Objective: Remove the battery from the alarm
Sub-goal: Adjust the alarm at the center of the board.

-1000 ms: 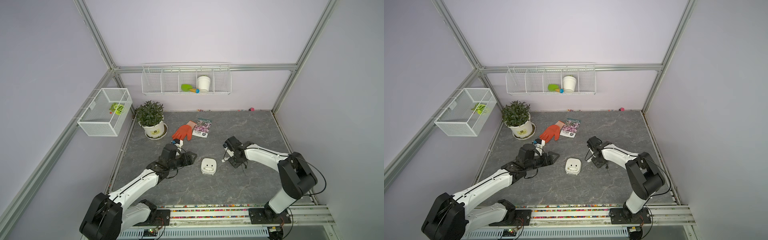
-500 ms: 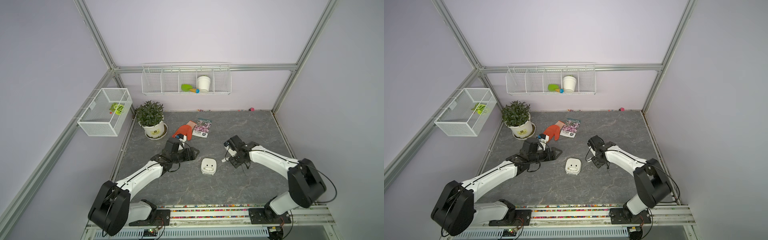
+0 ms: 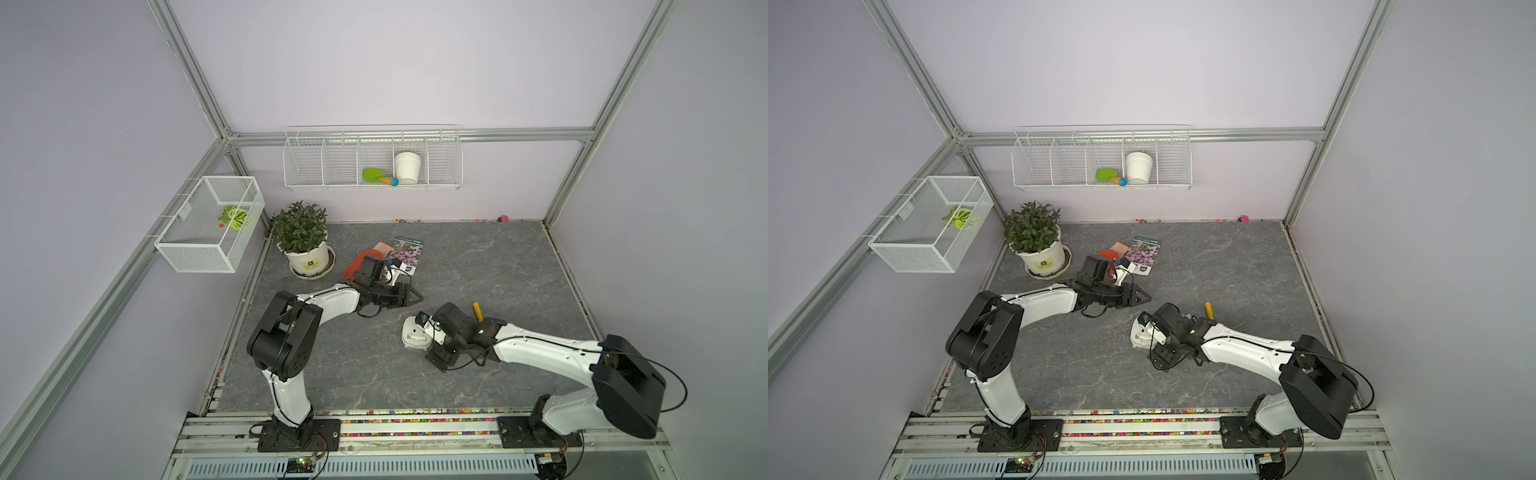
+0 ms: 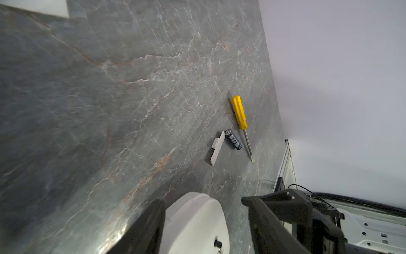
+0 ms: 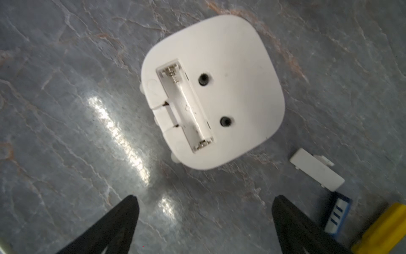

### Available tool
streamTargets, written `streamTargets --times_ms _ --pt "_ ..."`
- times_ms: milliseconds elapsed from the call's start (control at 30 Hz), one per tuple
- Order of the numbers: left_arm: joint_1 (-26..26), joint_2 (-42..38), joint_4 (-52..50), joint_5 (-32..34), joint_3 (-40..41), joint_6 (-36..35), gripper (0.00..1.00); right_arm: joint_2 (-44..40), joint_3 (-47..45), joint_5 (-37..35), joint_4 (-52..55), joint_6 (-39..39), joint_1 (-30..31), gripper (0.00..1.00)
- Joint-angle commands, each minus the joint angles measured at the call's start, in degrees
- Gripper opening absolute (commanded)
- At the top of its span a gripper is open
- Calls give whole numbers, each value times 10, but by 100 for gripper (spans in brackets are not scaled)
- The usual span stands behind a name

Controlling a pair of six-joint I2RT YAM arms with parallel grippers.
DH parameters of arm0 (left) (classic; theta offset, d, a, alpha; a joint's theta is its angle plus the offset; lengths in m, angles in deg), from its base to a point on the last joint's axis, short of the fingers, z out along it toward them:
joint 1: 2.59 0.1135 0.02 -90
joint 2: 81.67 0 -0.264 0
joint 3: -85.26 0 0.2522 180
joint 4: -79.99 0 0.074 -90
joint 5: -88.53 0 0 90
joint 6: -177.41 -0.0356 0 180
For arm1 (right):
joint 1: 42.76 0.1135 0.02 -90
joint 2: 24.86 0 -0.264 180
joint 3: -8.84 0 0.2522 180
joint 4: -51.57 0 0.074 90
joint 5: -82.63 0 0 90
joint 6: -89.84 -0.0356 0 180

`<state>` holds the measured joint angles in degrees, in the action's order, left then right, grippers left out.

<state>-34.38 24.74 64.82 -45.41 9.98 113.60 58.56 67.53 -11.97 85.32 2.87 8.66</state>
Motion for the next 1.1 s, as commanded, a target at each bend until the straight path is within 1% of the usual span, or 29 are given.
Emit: streamTargets --times_ms 0,100,233,367,533,633,867,1067 --pt "-13 19 -9 -41 -26 -23 64 22 4 -37 -54 -33 10 98" --pt "-16 30 -6 -46 -27 -19 64 40 4 -65 -63 -48 11 96" --pt "-18 38 -5 -57 -25 -18 62 60 10 -85 -65 -62 10 96" --pt "-19 28 -11 -48 -13 -21 62 57 13 -114 -61 -83 -1 94" --pt "-19 8 -17 -37 7 -21 61 41 10 -95 -61 -75 -38 92" --pt "-19 -10 -23 -22 22 -20 61 45 13 -80 -67 -72 -56 92" --pt "-19 -60 -37 23 65 -13 62 88 58 -67 -56 -64 -91 92" --pt "-19 -97 -16 51 118 15 62 127 101 -46 -59 -36 -100 92"
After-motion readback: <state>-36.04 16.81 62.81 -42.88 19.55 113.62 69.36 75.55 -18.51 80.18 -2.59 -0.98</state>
